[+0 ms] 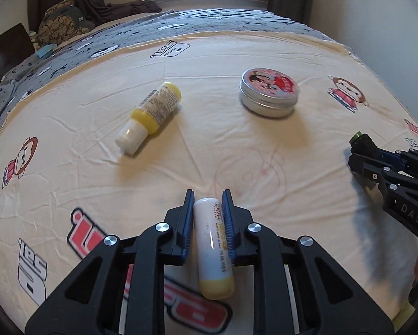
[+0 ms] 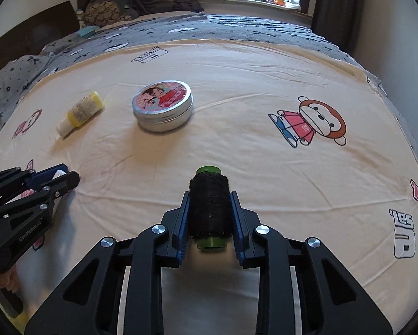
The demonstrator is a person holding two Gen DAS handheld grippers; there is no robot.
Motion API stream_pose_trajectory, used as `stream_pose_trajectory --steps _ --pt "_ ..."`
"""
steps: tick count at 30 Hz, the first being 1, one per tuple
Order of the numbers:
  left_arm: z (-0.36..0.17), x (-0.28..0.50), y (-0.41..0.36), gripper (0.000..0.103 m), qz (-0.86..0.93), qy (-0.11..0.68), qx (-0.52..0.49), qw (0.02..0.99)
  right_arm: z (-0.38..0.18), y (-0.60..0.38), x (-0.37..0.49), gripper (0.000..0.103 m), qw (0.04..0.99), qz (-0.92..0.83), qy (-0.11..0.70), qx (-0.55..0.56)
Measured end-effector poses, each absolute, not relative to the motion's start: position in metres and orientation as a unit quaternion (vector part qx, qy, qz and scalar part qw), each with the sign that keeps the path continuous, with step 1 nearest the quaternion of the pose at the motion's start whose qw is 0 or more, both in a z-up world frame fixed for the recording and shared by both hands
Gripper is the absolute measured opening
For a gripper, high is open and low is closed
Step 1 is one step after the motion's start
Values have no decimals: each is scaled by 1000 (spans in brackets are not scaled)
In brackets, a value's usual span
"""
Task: Collect trash
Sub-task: 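Grasp the yellow-capped tube with the left tool while the right tool grasps the black spool, then lower tube and spool into the bin and open both tools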
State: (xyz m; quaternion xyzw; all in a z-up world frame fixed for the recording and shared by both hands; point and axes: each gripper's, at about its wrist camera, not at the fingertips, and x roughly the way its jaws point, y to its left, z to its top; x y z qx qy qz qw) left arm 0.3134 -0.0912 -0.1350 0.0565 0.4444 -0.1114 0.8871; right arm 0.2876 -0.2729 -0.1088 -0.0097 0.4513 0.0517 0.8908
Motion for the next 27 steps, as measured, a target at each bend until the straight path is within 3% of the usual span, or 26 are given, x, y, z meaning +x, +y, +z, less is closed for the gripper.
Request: stream_pose_trajectory --steps 13,27 --pt "-84 220 -71 18 -157 393 54 905 -60 -263 182 27 907 100 410 1" --pt "-97 80 -65 18 -236 387 52 890 -78 -259 53 27 900 131 416 16"
